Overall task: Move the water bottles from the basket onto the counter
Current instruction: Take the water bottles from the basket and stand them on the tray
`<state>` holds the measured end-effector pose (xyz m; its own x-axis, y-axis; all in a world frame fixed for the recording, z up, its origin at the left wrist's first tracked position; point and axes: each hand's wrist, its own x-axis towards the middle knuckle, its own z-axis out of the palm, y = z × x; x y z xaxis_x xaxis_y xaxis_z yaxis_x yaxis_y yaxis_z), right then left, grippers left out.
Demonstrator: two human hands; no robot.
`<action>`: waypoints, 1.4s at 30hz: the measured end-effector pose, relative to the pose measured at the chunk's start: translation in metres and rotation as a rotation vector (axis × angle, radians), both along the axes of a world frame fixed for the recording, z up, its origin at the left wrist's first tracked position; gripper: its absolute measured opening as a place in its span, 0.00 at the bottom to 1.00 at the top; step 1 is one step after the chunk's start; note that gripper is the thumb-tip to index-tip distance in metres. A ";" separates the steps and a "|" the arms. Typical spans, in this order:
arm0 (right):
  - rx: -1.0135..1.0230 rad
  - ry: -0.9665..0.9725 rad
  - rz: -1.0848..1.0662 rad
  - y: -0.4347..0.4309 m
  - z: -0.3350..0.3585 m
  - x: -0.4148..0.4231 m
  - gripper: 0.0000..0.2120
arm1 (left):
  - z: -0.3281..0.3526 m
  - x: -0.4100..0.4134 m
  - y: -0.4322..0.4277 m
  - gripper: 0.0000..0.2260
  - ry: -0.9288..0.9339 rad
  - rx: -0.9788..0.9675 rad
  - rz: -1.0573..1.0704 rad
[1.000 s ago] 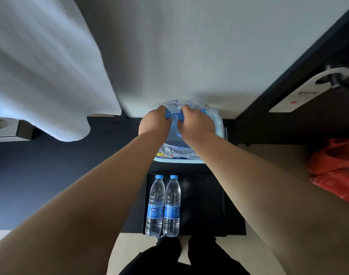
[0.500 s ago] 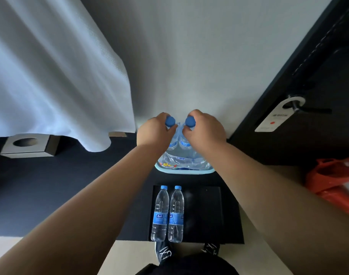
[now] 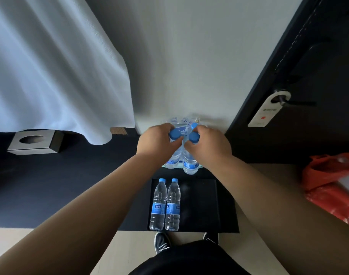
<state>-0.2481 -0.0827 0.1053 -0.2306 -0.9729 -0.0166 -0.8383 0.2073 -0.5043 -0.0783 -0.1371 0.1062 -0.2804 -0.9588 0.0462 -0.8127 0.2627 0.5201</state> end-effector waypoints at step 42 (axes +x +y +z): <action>0.790 -0.134 -0.079 0.032 -0.295 -0.031 0.14 | -0.298 -0.052 0.046 0.18 -0.398 0.688 0.164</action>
